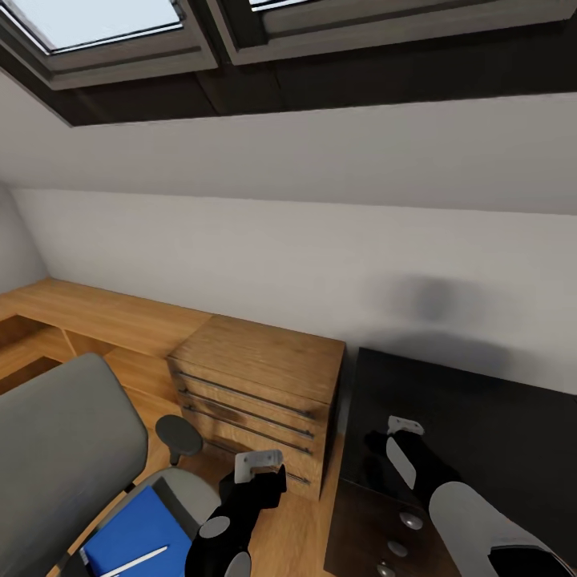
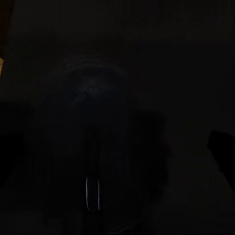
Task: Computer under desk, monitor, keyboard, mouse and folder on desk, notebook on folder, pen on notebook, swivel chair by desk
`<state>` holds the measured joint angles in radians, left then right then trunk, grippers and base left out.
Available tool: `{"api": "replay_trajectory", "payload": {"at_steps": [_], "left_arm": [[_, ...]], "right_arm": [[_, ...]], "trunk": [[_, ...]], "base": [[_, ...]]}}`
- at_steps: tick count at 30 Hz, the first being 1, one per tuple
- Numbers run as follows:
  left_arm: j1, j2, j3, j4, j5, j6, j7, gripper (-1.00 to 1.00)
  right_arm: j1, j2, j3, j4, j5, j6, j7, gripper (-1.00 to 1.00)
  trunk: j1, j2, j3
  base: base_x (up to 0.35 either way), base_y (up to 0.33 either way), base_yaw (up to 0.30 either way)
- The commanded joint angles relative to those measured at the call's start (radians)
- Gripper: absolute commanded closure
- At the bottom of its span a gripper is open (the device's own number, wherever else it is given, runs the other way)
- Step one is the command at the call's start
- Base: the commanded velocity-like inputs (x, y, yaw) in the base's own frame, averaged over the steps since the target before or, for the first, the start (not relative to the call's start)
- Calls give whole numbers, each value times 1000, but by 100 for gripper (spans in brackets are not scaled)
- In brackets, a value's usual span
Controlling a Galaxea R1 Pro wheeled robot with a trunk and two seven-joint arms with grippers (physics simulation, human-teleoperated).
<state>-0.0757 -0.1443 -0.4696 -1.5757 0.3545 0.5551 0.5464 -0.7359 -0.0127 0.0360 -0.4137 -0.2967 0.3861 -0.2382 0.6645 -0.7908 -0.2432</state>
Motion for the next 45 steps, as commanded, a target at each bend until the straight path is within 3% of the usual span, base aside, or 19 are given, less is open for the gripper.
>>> {"api": "replay_trajectory", "payload": {"at_steps": [1, 4, 17, 24, 25, 26, 28, 29, 31, 37, 45], "left_arm": [[-1, 0, -1, -1, 11, 2, 10, -100], [-1, 0, -1, -1, 11, 2, 10, -100], [-1, 0, -2, -1, 6, 2, 10, -100], [-1, 0, -2, -1, 5, 1, 10, -100], [-1, 0, -2, -1, 5, -1, 11, -100], [-1, 0, -1, -1, 5, -2, 12, -100], [-1, 0, -1, -1, 4, -2, 12, -100], [-1, 0, -2, -1, 4, -3, 12, -100], [-1, 0, -2, -1, 4, -3, 12, -100], [-1, 0, -3, -1, 6, -4, 12, -100], [-1, 0, -2, -1, 6, -5, 12, -100]], "right_arm": [[0, -1, 4, -2, -9, 5, -6, -100], [0, -1, 4, -2, -9, 5, -6, -100], [0, -1, -1, -41, -9, -3, -5, -100], [39, -1, -3, -274, -9, 24, -14, -100], [111, -1, -3, -418, -12, 78, -27, -100], [151, 0, -3, -501, -14, 105, -37, -100], [190, 0, -4, -585, -17, 127, -46, -100], [265, 0, -4, -740, -34, 162, -62, -100], [305, 0, -4, -820, -58, 190, -67, -100], [347, 0, -6, -908, -115, 228, -73, -100], [349, 0, -7, -912, -132, 228, -72, -100]], "trunk": [[0, -1, -1], [0, -1, -1], [-50, 90, 39], [-76, 139, 61], [-80, 146, 64], [-84, 153, 67], [-92, 167, 74], [-96, 174, 77], [-103, 188, 83], [-126, 230, 102], [-157, 286, 127]], "base": [[0, 0, 0], [0, 0, 0], [0, 0, 0], [0, 0, 0], [0, 0, 0], [0, 0, 0], [0, 0, 0], [0, 0, 0], [-4, 0, 0], [-172, 0, 0], [-335, 0, 0]]}}
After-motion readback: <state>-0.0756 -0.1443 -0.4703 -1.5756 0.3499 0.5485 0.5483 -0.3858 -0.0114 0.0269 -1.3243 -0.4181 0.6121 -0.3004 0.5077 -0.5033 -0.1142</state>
